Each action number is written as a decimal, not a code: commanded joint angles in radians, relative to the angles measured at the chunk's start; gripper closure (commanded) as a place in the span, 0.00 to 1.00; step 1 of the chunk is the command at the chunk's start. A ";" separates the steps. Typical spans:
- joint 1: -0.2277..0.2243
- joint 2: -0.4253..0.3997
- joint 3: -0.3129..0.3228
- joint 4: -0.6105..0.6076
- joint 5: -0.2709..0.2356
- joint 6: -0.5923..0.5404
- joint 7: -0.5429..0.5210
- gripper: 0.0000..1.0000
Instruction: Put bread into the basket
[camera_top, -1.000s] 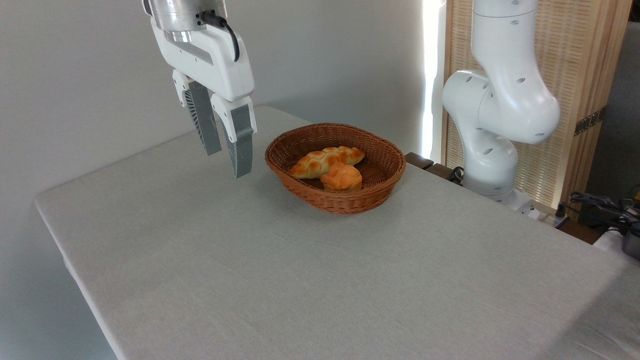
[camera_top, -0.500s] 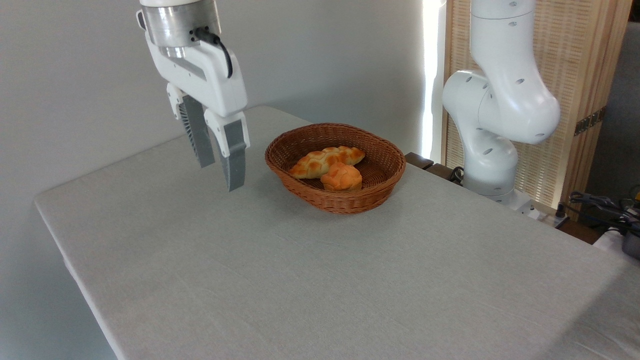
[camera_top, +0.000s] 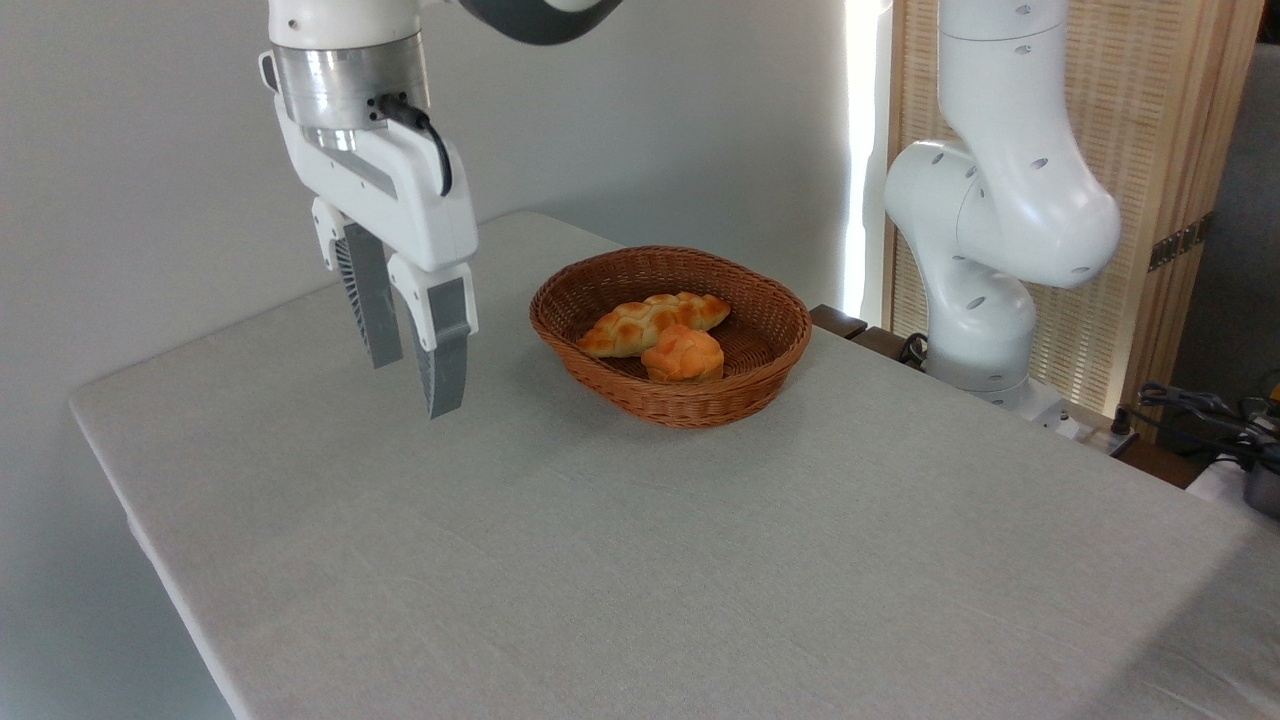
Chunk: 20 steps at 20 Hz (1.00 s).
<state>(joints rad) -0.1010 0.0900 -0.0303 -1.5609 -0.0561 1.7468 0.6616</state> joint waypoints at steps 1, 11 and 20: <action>0.000 -0.053 0.000 -0.018 0.001 -0.079 -0.010 0.00; 0.040 -0.084 -0.020 -0.016 -0.022 -0.116 -0.007 0.00; 0.040 -0.084 -0.017 -0.016 -0.022 -0.118 -0.008 0.00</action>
<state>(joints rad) -0.0754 0.0232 -0.0370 -1.5640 -0.0607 1.6455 0.6614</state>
